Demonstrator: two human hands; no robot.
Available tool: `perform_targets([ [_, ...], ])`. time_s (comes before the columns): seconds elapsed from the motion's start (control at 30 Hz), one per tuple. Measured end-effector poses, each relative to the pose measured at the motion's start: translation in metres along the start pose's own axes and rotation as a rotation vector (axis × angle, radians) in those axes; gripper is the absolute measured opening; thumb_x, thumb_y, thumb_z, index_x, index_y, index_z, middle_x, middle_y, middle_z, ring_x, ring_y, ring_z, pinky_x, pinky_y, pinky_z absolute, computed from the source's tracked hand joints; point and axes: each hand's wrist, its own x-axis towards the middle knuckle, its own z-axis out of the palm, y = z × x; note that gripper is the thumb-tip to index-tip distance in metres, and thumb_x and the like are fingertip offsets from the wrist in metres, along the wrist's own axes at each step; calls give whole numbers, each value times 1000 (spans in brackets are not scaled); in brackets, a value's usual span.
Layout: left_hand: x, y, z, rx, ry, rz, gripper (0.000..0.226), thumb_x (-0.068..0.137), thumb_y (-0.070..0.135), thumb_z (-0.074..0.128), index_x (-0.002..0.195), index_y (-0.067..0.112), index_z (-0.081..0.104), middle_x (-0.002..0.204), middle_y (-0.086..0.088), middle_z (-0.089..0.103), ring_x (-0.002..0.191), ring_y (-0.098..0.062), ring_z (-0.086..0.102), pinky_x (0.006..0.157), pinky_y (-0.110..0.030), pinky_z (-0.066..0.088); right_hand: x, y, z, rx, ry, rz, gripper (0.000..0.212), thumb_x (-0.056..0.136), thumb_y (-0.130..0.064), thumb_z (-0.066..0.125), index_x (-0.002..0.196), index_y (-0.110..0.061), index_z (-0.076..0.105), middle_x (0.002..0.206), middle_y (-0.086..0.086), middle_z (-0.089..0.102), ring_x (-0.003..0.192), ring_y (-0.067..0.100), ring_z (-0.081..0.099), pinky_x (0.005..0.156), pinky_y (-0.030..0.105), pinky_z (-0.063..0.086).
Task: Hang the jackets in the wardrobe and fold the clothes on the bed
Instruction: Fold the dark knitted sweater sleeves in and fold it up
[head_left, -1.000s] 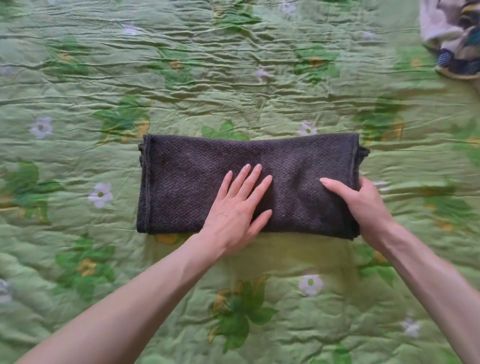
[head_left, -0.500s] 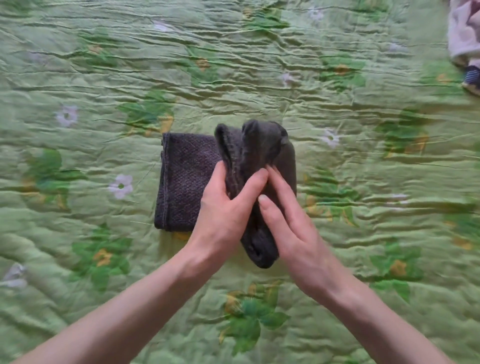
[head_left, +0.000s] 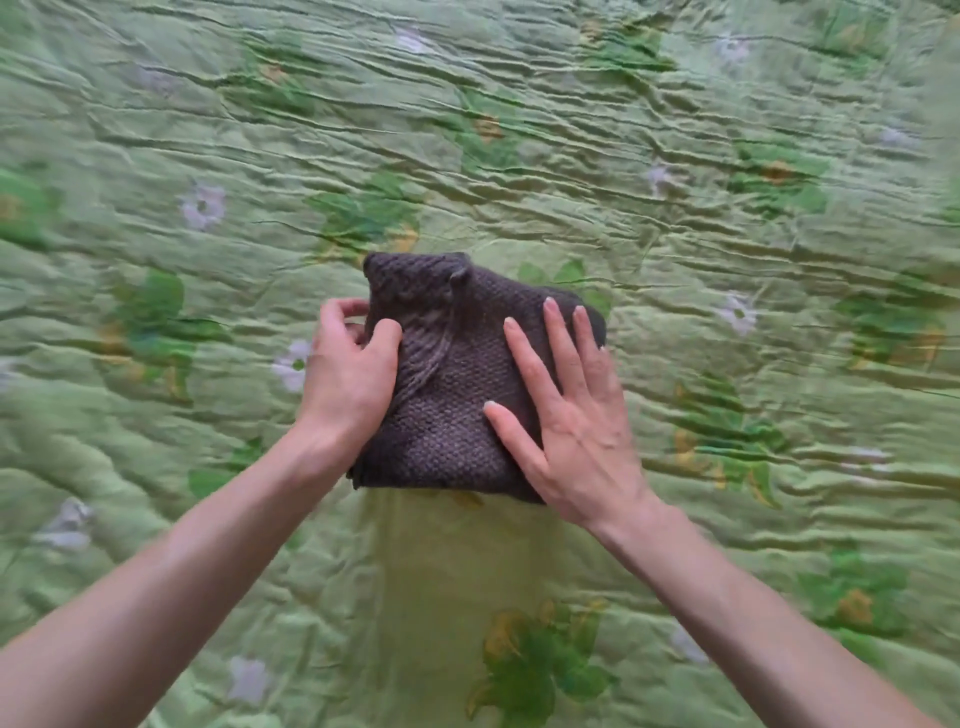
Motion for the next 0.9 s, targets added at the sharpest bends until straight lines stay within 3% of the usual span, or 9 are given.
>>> perform_targets([
  [0.1,-13,-7,-1,384,149,387,51,99,33,55,144,12,46,135,-10,49,125,-22,48,110,-33,36,10,-6,22,-66,41,9,73,101,-59,45,164,-29,25,173,6,12,161,29,2,126,56,19],
  [0.23,-14,-25,11,771,-49,921,61,101,33,53,156,8,43,163,-16,36,155,-33,29,126,-52,24,15,-1,33,-39,68,14,73,99,-57,49,163,-28,29,173,5,16,161,27,6,126,55,19],
  [0.3,-8,-38,19,857,-124,999,62,104,34,52,160,12,38,169,-16,27,159,-31,21,127,-55,21,15,4,33,-2,62,9,72,99,-55,50,163,-28,29,173,3,15,161,25,5,127,54,18],
  [0.5,9,-47,23,804,-155,1000,63,105,39,46,163,19,32,172,-14,18,161,-27,14,127,-54,19,24,7,32,182,124,24,59,105,-45,44,160,-24,37,171,1,23,160,22,11,126,55,18],
  [0.57,6,-47,24,748,-81,949,64,105,42,48,163,18,33,172,-13,18,161,-27,14,127,-55,20,25,1,30,348,229,143,61,103,-39,52,158,-17,37,168,2,28,159,19,18,127,48,19],
  [0.63,0,-49,25,638,41,786,72,102,47,52,163,16,30,170,-14,21,158,-30,21,127,-51,20,22,-2,24,581,322,415,74,95,-46,64,157,-18,33,161,1,34,153,13,29,126,42,26],
  [0.73,-6,-47,25,354,138,403,89,92,61,59,159,12,27,153,-12,37,142,-28,37,121,-39,27,18,-5,14,991,182,799,97,74,-66,82,151,-26,38,139,-13,54,122,-12,55,111,28,44],
  [0.83,-3,-39,24,222,55,37,92,76,79,63,140,16,43,132,-4,55,127,-25,54,111,-44,44,17,1,11,1157,47,870,83,64,-60,91,130,-19,63,115,-8,77,105,5,73,97,31,57],
  [0.9,4,-33,19,116,-53,-104,81,73,74,76,127,17,55,117,2,67,111,-19,65,102,-40,52,20,5,4,1282,8,897,69,66,-48,89,122,-14,69,110,-1,79,105,16,75,95,35,59],
])
